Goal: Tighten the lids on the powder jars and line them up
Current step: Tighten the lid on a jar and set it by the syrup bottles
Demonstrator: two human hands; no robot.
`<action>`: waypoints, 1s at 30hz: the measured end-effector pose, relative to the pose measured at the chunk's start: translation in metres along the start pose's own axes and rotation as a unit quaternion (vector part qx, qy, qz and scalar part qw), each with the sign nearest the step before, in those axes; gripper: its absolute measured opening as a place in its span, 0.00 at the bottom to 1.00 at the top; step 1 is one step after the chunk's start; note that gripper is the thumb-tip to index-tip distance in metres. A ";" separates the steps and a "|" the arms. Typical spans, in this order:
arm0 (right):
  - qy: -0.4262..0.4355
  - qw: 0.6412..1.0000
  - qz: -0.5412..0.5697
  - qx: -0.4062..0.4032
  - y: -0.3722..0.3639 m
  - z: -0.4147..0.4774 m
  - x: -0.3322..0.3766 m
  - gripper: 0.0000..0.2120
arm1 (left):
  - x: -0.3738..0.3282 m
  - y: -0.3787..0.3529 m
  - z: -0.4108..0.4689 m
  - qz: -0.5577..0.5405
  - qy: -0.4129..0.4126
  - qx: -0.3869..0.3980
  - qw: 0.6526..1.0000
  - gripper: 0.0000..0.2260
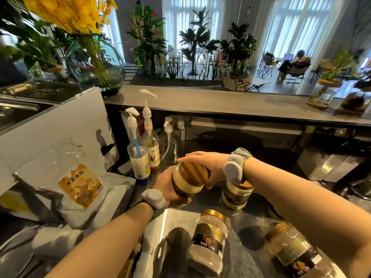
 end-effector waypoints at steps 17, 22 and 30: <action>-0.068 0.997 -0.048 0.002 -0.006 0.002 -0.005 0.47 | -0.001 0.000 -0.003 -0.037 -0.003 0.028 0.999 0.38; -0.070 0.997 -0.025 0.005 0.000 -0.003 -0.005 0.50 | 0.000 -0.003 -0.006 -0.046 -0.021 0.013 0.999 0.42; -0.068 0.997 -0.036 0.003 -0.006 0.008 -0.007 0.45 | 0.005 -0.001 -0.003 -0.098 -0.006 0.011 0.995 0.47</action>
Point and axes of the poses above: each hand's wrist, its own z-axis towards the middle knuckle, its own y-axis out of the back of the hand, x = y × z, the point moved 2 cm from there along z, towards the middle knuckle, and after that the axes turned 8 degrees about -x, right-handed, at the moved point
